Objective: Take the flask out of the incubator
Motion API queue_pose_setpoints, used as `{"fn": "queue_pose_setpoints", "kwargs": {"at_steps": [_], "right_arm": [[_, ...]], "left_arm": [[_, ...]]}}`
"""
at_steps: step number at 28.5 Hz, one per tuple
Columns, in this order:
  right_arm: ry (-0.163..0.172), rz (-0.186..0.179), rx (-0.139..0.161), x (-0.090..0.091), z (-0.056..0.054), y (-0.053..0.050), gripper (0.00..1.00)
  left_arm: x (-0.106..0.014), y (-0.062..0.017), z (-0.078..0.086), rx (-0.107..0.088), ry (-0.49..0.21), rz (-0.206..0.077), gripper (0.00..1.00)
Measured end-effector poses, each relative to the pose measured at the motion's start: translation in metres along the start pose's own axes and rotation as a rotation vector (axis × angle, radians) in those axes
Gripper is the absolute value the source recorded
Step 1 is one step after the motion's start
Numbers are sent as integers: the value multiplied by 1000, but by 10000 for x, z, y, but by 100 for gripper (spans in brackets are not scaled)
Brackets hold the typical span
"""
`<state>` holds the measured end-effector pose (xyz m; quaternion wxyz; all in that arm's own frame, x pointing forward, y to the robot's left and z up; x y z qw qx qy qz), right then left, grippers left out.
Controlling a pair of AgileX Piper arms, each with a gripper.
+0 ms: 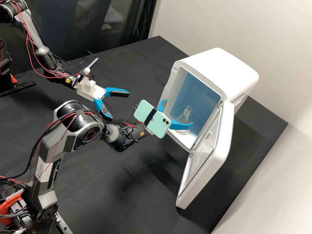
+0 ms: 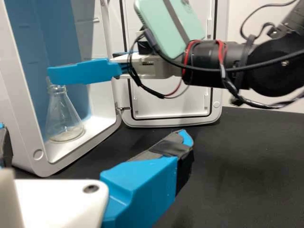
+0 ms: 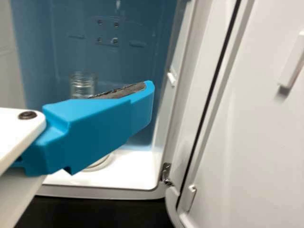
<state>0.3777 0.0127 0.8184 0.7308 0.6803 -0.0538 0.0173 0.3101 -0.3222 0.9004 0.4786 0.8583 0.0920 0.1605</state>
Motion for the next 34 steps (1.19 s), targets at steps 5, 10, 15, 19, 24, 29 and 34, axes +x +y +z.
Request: {"fn": "queue_pose_setpoints", "kwargs": {"at_steps": [5,10,15,19,24,29,34], "right_arm": [[-29,4,-20,126,64,-59,100],[-51,1,-39,227,120,-118,100],[-75,-2,-49,317,171,-167,100],[-96,7,-71,407,201,-185,100],[-127,-2,-80,527,216,-254,100],[-119,-31,-106,624,138,-337,100],[-101,-44,-136,705,51,-387,100]], "left_arm": [[3,-14,-8,-1,2,-4,100],[3,-15,-7,0,1,-5,100],[3,-15,-7,0,1,-5,100],[3,-15,-7,0,1,-5,100],[3,-15,-7,0,1,-5,100],[3,-15,-7,0,1,-5,100],[3,-15,-7,0,1,-5,100]]}}
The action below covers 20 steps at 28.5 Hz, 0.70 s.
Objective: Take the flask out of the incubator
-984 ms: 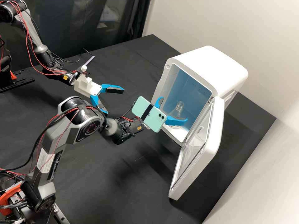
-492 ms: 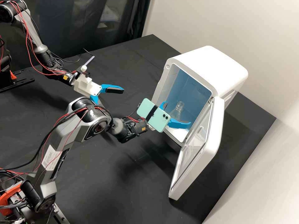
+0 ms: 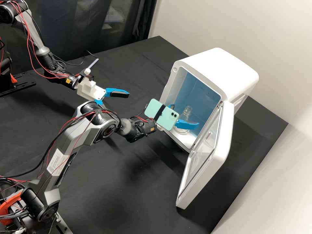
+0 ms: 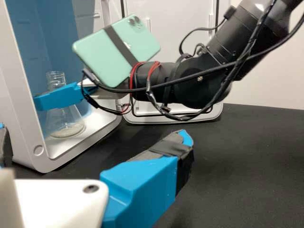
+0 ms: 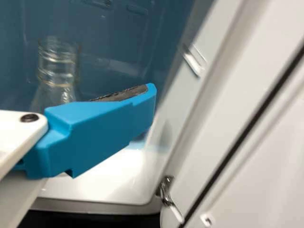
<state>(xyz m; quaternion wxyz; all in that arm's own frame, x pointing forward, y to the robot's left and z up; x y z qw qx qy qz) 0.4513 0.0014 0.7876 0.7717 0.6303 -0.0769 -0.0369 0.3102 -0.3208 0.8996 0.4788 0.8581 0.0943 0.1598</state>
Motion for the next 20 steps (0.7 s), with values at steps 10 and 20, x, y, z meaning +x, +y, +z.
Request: {"fn": "queue_pose_setpoints", "kwargs": {"at_steps": [10,20], "right_arm": [[-30,-17,15,208,-129,-48,100],[-68,-19,-7,392,-78,-60,100]], "left_arm": [[0,0,0,0,0,0,100],[0,0,0,0,0,0,100]]}}
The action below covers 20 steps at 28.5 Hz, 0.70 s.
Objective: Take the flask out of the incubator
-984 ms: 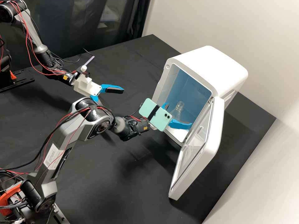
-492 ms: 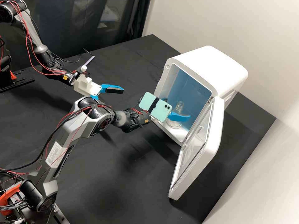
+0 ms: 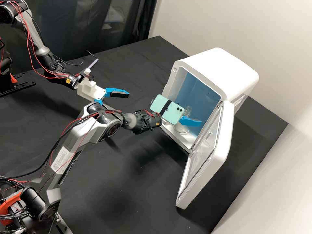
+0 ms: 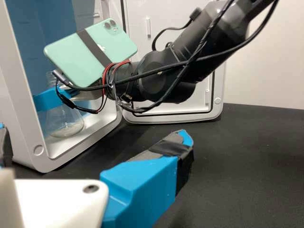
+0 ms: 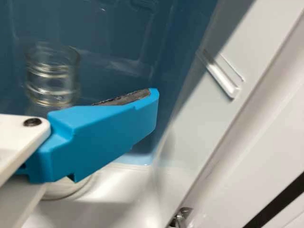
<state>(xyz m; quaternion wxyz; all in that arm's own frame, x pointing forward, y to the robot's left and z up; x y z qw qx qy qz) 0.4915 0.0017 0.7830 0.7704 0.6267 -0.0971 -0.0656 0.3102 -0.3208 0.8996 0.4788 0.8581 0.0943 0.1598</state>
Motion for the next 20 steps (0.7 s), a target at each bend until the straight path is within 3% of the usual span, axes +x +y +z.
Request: {"fn": "queue_pose_setpoints", "kwargs": {"at_steps": [4,8,11,16,20], "right_arm": [[-25,0,6,89,64,-44,100],[-45,-27,-5,186,83,-96,100],[-51,-24,-24,258,96,-90,100],[-67,-10,-26,343,135,-82,100],[-74,-24,-21,384,138,-99,100]], "left_arm": [[0,0,0,0,0,0,100],[0,0,0,6,0,0,100],[1,-3,14,7,-4,-1,100],[3,-7,34,7,-10,-2,100],[3,-9,40,8,-12,-3,100]]}}
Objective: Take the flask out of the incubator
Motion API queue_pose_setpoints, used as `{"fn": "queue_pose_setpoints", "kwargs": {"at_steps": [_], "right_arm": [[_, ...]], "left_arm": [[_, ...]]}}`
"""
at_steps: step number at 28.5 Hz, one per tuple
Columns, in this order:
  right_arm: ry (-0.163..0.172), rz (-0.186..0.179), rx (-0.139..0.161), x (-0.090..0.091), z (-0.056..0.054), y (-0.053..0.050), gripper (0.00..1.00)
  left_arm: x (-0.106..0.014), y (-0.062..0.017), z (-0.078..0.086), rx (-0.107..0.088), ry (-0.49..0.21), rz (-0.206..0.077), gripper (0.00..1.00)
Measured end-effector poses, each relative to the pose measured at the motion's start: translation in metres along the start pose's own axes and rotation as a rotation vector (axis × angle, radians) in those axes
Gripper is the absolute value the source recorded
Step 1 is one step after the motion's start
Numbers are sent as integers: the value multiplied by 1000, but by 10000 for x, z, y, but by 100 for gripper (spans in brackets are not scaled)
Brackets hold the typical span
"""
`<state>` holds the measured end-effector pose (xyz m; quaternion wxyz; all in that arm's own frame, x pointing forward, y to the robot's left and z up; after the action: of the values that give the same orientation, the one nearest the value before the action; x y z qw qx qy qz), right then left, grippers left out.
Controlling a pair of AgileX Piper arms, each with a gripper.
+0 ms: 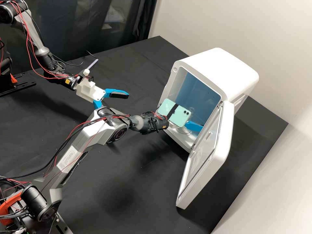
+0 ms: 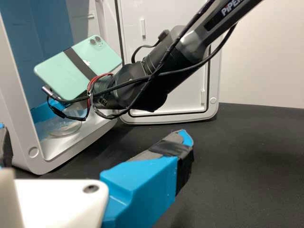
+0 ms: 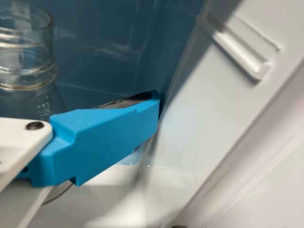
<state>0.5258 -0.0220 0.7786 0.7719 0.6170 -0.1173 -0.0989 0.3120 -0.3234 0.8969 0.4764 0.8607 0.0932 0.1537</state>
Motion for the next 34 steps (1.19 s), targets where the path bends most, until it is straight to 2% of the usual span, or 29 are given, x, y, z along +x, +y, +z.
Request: {"fn": "queue_pose_setpoints", "kwargs": {"at_steps": [11,12,14,17,20,23,25,27,34], "right_arm": [[-15,-32,16,42,-7,-7,100],[-17,-37,23,44,1,-8,0],[-19,-51,49,52,23,-28,0],[-13,-52,87,60,39,-14,0],[-5,-61,113,64,45,-12,0],[3,-83,138,64,39,-30,0],[4,-100,150,63,37,-45,0],[10,-107,150,60,34,-54,0],[16,-109,161,60,28,-56,0]], "left_arm": [[1,-3,12,5,-4,-1,100],[1,-3,12,9,-4,-1,100],[2,-4,18,20,-5,-1,100],[2,-4,19,22,-6,-1,100],[2,-4,19,22,-6,-1,100],[2,-4,19,22,-6,-1,100],[2,-4,19,22,-6,-1,100],[2,-4,19,22,-6,-1,100],[2,-4,19,22,-6,-1,100]]}}
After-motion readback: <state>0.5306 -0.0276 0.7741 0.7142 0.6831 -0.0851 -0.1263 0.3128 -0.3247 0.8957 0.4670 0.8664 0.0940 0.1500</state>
